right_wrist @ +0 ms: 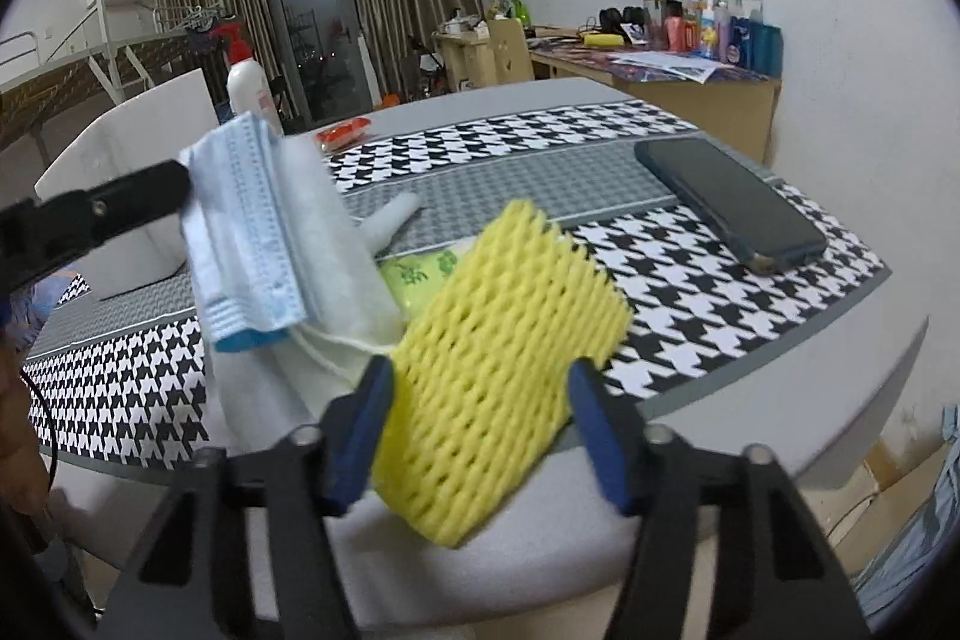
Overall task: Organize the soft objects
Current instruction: 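Close left tool on the white masks while right tool grasps the yellow foam net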
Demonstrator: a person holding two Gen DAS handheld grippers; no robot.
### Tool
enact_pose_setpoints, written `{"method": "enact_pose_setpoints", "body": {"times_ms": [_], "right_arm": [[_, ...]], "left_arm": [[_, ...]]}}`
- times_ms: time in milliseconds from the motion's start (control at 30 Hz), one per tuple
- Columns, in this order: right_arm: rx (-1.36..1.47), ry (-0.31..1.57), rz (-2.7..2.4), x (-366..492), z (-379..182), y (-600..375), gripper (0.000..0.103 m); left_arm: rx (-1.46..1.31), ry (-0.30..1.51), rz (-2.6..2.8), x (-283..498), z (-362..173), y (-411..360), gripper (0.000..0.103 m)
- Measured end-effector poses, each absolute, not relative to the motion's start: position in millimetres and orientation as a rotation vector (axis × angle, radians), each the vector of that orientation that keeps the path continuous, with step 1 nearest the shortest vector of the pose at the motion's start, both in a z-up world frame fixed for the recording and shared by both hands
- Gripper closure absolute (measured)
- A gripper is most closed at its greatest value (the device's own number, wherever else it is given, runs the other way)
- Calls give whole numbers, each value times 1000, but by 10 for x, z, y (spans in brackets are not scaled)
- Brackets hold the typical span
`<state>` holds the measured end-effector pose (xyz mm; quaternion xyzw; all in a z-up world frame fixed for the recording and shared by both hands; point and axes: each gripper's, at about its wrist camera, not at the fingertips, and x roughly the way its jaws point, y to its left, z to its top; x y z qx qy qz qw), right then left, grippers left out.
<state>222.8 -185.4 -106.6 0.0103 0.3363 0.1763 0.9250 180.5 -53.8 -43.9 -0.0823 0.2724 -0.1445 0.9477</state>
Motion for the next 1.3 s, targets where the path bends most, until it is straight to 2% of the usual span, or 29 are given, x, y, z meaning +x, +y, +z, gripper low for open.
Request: {"method": "enact_pose_setpoints", "body": {"times_ms": [200, 400, 433, 467, 500, 533, 567, 867, 900, 967, 1000, 1033, 1100, 1233, 1300], "right_arm": [[17, 693, 321, 2225, -1066, -1945, 77], [21, 673, 321, 2145, -1031, -1977, 83], [21, 667, 320, 2129, -1020, -1984, 84], [20, 661, 319, 2118, -1011, -1984, 84], [16, 657, 317, 2104, -1007, -1993, 84], [12, 657, 315, 2089, -1011, -1982, 84], [8, 659, 315, 2081, -1018, -1976, 84], [18, 670, 323, 2111, -1095, -2005, 84], [19, 669, 325, 2111, -1094, -1998, 84], [21, 669, 329, 2106, -1099, -1997, 83], [20, 668, 331, 2110, -1098, -2002, 83], [18, 666, 334, 2111, -1098, -2007, 83], [18, 665, 336, 2121, -1105, -2017, 83], [11, 663, 333, 2124, -1106, -2009, 83], [9, 664, 330, 2120, -1103, -2002, 83]], "left_arm": [[-167, 531, -277, 1717, -376, -461, 92], [-108, 552, -293, 1686, -430, -551, 91], [-96, 556, -296, 1687, -438, -574, 85], [-84, 561, -294, 1692, -441, -590, 69], [-69, 566, -289, 1701, -446, -609, 58], [-62, 560, -282, 1706, -447, -626, 40], [-55, 551, -275, 1704, -450, -632, 37], [-30, 607, -266, 2012, -560, -660, 37], [-34, 615, -269, 2035, -577, -647, 38], [-42, 624, -269, 2067, -606, -618, 55], [-41, 632, -266, 2078, -617, -614, 68], [-43, 637, -260, 2086, -630, -604, 77], [-46, 640, -249, 2078, -640, -591, 88], [-43, 636, -259, 2042, -636, -592, 99], [-46, 632, -267, 2026, -627, -596, 100]]}}
